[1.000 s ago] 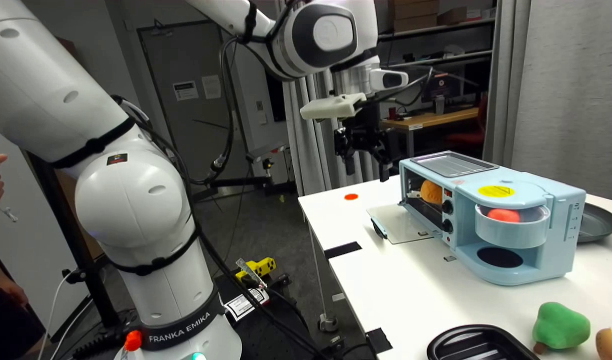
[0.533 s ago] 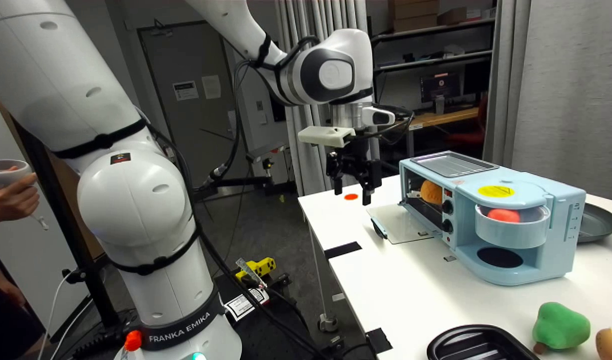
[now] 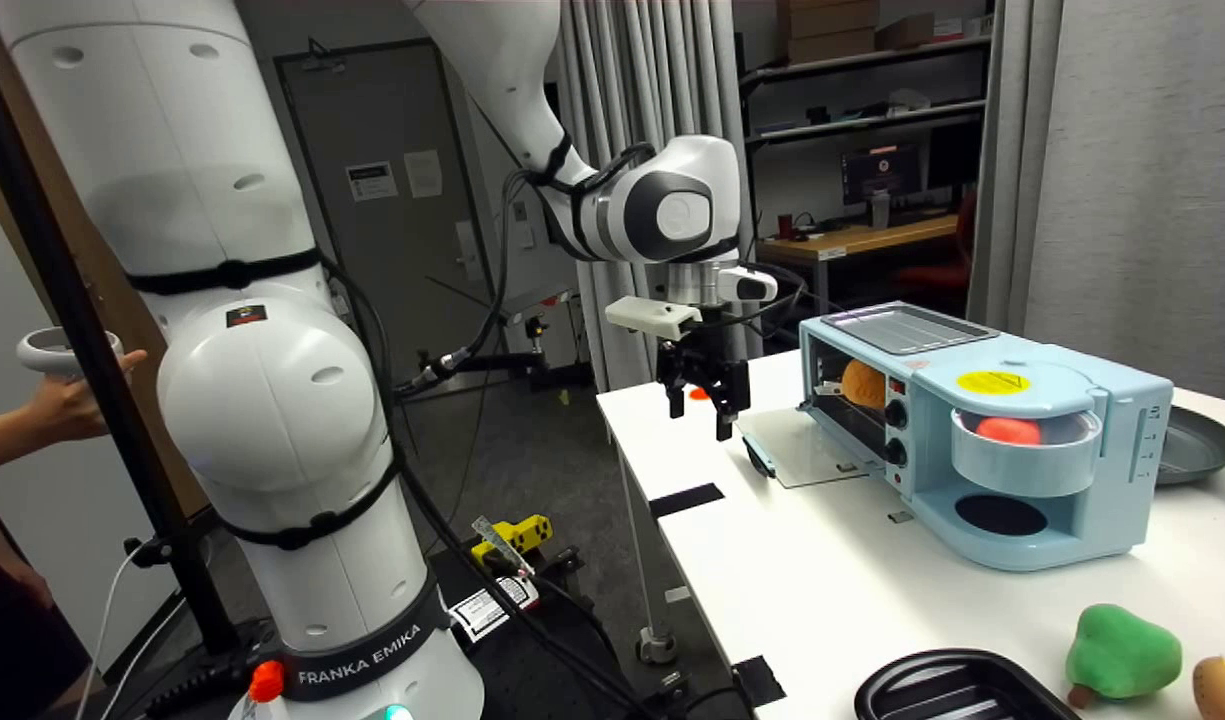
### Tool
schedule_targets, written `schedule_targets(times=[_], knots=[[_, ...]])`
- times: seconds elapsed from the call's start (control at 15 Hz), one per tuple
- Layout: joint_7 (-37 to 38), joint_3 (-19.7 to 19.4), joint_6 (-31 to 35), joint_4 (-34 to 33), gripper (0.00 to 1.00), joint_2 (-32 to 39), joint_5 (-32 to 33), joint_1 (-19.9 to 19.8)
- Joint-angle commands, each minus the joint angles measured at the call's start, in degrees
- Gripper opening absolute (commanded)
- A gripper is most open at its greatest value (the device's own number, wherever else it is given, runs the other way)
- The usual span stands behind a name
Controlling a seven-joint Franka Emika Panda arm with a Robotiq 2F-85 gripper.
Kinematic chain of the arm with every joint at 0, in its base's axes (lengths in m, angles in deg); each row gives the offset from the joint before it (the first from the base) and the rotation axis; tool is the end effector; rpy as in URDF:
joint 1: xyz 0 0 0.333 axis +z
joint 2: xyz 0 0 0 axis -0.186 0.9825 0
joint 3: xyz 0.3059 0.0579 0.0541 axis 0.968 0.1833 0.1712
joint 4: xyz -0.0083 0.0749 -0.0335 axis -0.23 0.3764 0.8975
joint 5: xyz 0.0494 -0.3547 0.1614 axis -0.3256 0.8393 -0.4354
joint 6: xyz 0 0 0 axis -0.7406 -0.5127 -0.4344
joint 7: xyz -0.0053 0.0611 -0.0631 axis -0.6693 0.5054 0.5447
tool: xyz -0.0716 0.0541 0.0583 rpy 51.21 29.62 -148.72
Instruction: Close the microwave
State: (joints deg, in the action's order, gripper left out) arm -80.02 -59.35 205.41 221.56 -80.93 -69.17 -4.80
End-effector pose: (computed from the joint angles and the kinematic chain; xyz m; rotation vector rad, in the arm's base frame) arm 0.4366 0.0945 0.2712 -3.1131 -0.1182 0.1462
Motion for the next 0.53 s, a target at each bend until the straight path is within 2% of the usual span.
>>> schedule_targets(times=[0.0,0.47], knots=[[0.4,0.1,0.0,-1.0,1.00,1.5,0.0,0.2],[-0.4,0.4,0.5,-3.0,1.00,4.3,-1.5,0.3]])
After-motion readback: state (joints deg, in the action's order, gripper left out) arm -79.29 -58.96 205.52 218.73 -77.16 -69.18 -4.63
